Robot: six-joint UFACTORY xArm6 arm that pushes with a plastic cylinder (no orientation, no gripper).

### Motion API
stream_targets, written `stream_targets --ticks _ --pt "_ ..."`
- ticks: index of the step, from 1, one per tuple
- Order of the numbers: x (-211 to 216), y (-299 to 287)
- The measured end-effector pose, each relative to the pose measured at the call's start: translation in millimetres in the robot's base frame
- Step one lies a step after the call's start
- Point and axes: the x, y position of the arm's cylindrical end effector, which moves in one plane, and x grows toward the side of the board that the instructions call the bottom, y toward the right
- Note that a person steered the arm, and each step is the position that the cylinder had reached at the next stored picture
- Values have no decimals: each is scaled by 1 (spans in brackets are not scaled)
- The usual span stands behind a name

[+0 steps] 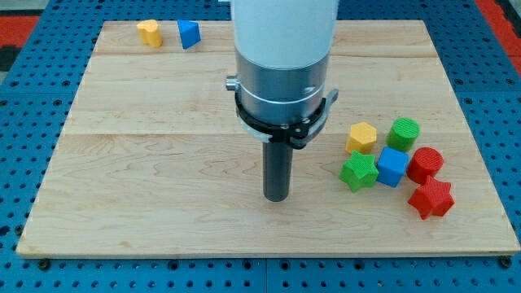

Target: Move the yellow hexagon below the yellow heart

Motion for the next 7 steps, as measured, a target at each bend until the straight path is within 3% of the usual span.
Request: stream_targets --ticks 1,3,4,5,7 --pt "0 16" --pt "75 56" --pt "75 135" --pt "75 177" --pt "70 212"
